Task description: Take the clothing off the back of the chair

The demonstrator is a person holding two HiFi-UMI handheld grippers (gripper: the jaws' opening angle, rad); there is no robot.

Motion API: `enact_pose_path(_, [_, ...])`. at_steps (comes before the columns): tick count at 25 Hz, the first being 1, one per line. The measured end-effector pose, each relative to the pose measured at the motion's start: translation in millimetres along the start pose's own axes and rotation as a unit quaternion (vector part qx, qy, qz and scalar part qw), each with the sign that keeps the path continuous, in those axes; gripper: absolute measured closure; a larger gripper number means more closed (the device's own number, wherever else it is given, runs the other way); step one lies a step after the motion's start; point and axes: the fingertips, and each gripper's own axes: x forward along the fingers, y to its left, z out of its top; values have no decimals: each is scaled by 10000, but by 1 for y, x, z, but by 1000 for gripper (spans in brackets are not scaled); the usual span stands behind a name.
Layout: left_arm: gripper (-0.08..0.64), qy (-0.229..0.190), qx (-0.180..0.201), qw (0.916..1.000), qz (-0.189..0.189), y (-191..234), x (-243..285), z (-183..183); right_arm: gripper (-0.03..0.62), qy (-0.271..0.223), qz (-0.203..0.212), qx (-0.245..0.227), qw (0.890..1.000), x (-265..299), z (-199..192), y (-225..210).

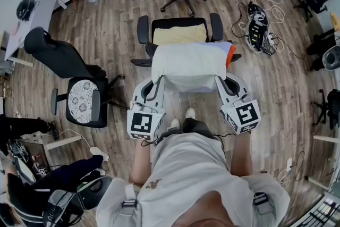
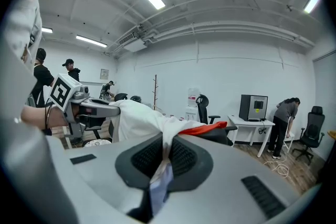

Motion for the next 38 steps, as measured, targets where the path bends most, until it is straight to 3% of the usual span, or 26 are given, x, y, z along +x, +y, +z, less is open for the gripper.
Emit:
enact_pose_path(21, [534, -395, 252, 9989, 33, -5, -26, 34, 565, -674, -96, -215, 9974, -21, 44, 15])
enact_pose_path(38, [534, -757, 465, 9960, 76, -8, -32, 78, 565, -825, -288, -545, 9947, -31, 87, 14])
